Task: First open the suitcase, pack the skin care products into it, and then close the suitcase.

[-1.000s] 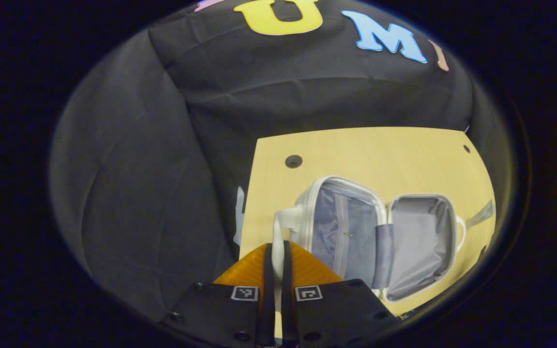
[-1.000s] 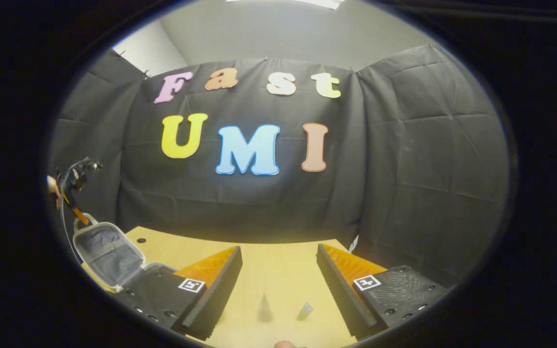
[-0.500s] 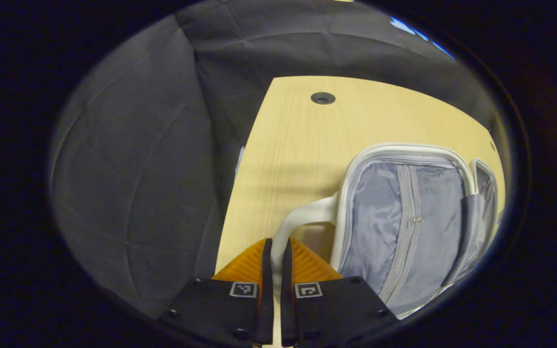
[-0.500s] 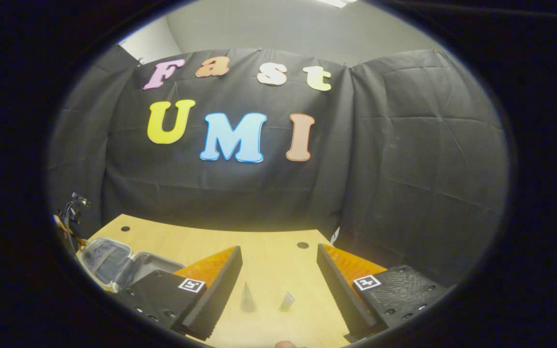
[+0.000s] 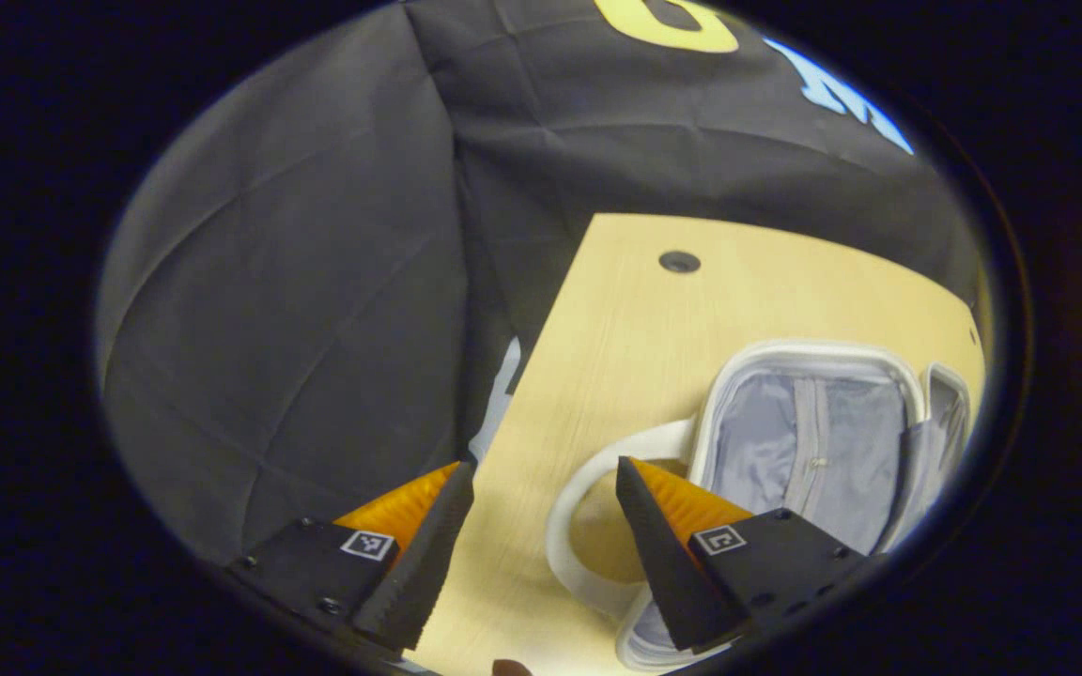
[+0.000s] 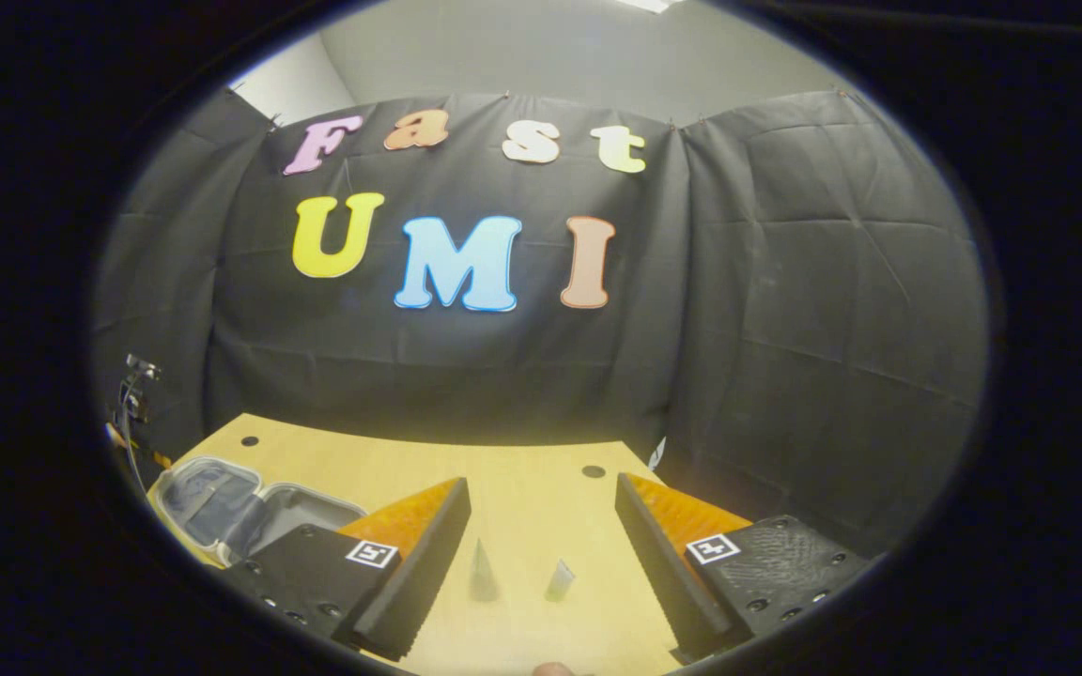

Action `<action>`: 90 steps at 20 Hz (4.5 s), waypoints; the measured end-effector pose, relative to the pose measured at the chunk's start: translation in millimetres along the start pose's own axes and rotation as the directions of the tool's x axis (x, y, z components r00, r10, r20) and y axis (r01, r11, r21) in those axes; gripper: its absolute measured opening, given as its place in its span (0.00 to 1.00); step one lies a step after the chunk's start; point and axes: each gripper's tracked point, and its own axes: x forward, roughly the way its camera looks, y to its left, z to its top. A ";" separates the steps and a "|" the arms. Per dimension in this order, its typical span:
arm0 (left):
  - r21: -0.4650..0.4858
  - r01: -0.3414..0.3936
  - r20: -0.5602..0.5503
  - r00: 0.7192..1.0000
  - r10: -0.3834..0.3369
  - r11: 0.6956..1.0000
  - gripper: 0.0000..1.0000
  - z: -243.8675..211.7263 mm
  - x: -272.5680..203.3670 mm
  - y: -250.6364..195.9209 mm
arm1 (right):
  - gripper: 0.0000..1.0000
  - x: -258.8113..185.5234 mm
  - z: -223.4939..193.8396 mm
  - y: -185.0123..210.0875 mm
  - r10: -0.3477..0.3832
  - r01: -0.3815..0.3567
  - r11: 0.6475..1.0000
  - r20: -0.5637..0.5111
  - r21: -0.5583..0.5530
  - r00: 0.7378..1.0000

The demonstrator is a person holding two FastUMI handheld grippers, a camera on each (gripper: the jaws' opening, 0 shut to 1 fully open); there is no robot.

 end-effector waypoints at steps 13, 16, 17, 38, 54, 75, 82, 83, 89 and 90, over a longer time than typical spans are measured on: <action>0.100 0.332 0.495 0.801 -0.336 0.938 0.99 67.8 -217.0 -300.5 | 0.95 18.9 -17.1 -51.6 0.123 -0.124 0.991 0.014 0.055 0.992; 0.145 0.402 0.518 0.747 -0.416 0.904 0.99 52.3 -268.4 -391.1 | 0.95 25.9 -16.8 -70.4 0.132 -0.133 0.990 0.036 0.034 0.991; 0.155 0.425 0.520 0.732 -0.440 0.892 0.99 46.9 -281.2 -418.3 | 0.95 27.9 -16.6 -73.9 0.143 -0.145 0.989 0.039 0.036 0.989; 0.285 0.618 0.295 0.670 -0.681 0.732 0.82 -141.4 -211.7 -756.2 | 0.95 66.9 -75.4 -111.9 0.243 -0.241 0.970 -0.062 0.042 0.968; 0.078 0.730 0.132 0.667 -0.733 0.679 0.40 -91.5 -273.5 -644.8 | 0.95 103.9 -144.8 -30.6 0.314 -0.311 0.949 -0.187 0.048 0.931; 0.113 0.513 -0.161 0.854 -0.494 0.851 0.71 -132.6 -127.5 -394.8 | 0.19 2.9 -198.9 124.6 0.460 -0.240 0.864 -0.497 0.444 0.736; 0.125 0.503 0.080 0.854 -0.514 0.855 0.94 -83.5 -178.6 -334.8 | 0.19 -18.3 -171.3 227.3 0.610 -0.391 0.782 -0.466 0.485 0.641; 0.115 0.484 0.102 0.863 -0.495 0.867 0.95 -80.2 -182.9 -316.8 | 0.19 -14.5 -175.2 239.0 0.615 -0.411 0.782 -0.473 0.469 0.631; 0.029 0.345 0.150 0.926 -0.345 0.938 0.94 -89.8 -189.9 -203.1 | 0.24 7.4 -217.3 279.4 0.604 -0.461 0.797 -0.536 0.391 0.590; 0.010 0.323 0.149 0.935 -0.321 0.946 0.94 -93.0 -188.8 -188.7 | 0.27 13.9 -217.5 282.2 0.601 -0.469 0.799 -0.521 0.376 0.606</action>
